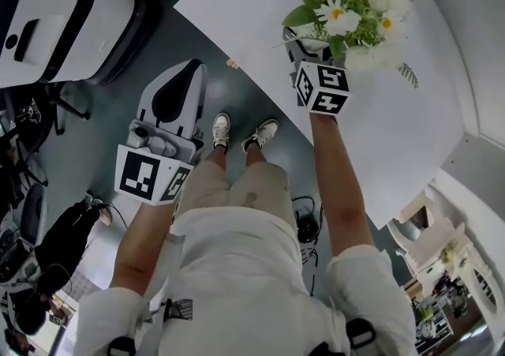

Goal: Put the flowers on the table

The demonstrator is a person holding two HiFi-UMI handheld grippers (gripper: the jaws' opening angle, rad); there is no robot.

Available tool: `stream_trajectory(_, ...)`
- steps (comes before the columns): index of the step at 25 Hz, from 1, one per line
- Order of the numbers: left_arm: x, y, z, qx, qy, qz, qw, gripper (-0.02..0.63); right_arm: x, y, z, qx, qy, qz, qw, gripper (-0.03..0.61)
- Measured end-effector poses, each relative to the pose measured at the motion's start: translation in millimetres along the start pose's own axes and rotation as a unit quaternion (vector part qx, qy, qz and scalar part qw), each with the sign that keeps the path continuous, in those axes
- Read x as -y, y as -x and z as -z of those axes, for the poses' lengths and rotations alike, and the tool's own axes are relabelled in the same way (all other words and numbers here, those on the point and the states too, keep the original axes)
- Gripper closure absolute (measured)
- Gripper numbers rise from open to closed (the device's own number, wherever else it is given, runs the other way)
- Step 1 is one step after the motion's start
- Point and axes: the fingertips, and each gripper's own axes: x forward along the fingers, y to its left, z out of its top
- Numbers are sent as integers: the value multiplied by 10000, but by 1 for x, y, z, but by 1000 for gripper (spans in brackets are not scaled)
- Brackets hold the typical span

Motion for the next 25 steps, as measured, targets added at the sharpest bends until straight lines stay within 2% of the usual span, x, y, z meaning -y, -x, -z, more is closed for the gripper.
stream_trajectory(11, 6, 9, 5, 19, 36, -12, 10000, 598, -4, 7, 7, 11, 214, 60, 9998, 202)
stream_trajectory(25, -1, 11, 9, -22, 136, -74, 9999, 598, -3, -1, 3, -154, 243, 103, 9995, 202)
